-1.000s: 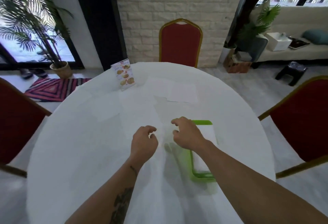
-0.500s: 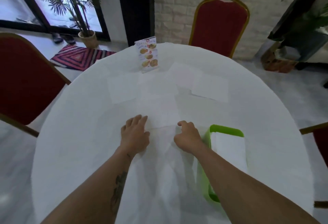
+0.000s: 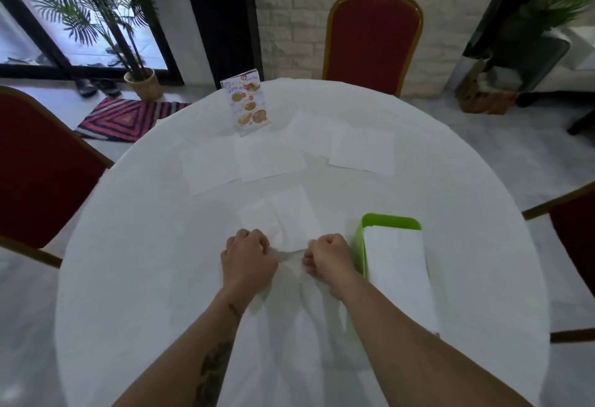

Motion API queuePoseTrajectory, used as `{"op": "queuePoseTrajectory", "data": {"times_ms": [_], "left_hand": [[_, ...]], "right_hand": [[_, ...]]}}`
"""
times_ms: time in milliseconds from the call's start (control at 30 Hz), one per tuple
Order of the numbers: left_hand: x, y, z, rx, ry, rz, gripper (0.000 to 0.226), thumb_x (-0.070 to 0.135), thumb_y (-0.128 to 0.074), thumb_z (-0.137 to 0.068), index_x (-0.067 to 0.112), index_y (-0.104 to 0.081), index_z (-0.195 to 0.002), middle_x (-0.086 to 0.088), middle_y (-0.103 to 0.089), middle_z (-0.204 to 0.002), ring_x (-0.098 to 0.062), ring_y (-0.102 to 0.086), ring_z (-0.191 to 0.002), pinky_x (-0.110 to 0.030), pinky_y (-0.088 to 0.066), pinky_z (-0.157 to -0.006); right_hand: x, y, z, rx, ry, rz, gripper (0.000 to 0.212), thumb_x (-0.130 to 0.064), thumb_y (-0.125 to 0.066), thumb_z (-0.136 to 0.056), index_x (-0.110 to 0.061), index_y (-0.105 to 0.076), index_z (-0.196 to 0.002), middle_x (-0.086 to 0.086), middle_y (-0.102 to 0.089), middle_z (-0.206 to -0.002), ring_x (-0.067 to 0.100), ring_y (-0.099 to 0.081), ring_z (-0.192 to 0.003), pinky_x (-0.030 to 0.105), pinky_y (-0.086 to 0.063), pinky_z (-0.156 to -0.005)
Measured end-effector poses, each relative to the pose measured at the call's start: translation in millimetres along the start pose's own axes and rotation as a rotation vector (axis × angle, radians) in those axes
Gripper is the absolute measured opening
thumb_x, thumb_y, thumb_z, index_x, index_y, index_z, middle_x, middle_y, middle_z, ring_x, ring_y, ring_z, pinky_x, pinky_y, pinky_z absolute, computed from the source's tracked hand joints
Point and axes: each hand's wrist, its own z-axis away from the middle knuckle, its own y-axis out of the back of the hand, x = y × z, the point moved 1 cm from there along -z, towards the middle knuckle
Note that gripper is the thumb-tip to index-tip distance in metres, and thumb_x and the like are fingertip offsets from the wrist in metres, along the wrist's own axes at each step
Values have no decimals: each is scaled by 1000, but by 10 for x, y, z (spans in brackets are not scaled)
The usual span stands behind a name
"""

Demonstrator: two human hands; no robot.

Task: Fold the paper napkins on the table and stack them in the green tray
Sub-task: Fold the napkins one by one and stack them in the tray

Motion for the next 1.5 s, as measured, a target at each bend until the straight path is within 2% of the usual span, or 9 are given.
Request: {"op": "queuePoseTrajectory", "data": {"times_ms": [300,433,633,767,967,1067,1133,1333,1500], "left_hand": [[-199,28,553,-149,-104,150,13,20,-51,-80,27,-61,-85,6,-55,-94,-21,-54,-94,-43,-48,-88],[-368,153,739,-186,-113,266,16,15,-52,-82,25,-62,-89,5,-59,-98,-15,-56,-95,-32,-47,-86],[-596,298,847,-139,-38,299,22,8,-49,-84,21,-63,-94,3,-62,-99,-14,-57,-91,-23,-42,-78],[-620,286,889,-157,-88,215,30,10,-47,-85,20,-62,-109,0,-59,-113,-19,-57,-104,-28,-46,-86],[-483,196,925,-439,-376,-323,70,16,-46,-81,25,-27,-147,0,-16,-159,-27,-16,-143,-44,-20,-115],[-469,186,930,-437,-393,-332,72,14,-48,-79,26,-29,-147,1,-15,-159,-27,-12,-143,-44,-18,-116],[-485,192,929,-426,-413,-312,69,12,-48,-78,26,-34,-145,2,-19,-157,-26,-14,-143,-43,-19,-116],[-507,206,878,-370,-383,-130,60,8,-42,-81,26,-45,-138,5,-37,-148,-21,-30,-136,-38,-27,-113],[-446,235,843,-269,-315,106,51,9,-43,-86,22,-50,-134,2,-49,-140,-21,-47,-125,-36,-39,-107]], "right_hand": [[-28,36,326,106,66,-246,46,0,-61,-83,-14,-55,-126,11,-67,-104,24,-65,-80,26,-48,-55],[20,-19,577,51,282,141,40,-2,-51,-71,-16,-73,-101,0,-74,-93,21,-71,-85,22,-52,-59],[190,-155,809,-222,288,861,53,-20,-62,-76,-18,-64,-129,6,-55,-134,27,-50,-124,33,-45,-99],[329,-170,881,-139,237,895,66,-23,-55,-81,-24,-41,-145,8,-31,-144,30,-25,-136,40,-34,-105],[287,-122,771,-14,201,646,57,-16,-52,-87,-13,-42,-144,10,-47,-140,30,-48,-127,31,-41,-93],[218,-105,649,-47,93,415,11,-13,-52,-87,-16,-61,-94,10,-58,-99,24,-58,-83,28,-40,-69],[182,-84,592,-58,58,362,17,-10,-54,-88,-14,-54,-71,7,-56,-77,21,-53,-63,25,-38,-53],[202,-120,520,-59,172,446,19,-5,-57,-83,-7,-74,-92,10,-74,-95,28,-70,-90,41,-59,-79],[124,-72,619,-6,323,484,17,-2,-58,-78,1,-72,-89,19,-73,-93,20,-63,-70,30,-51,-62]]}}
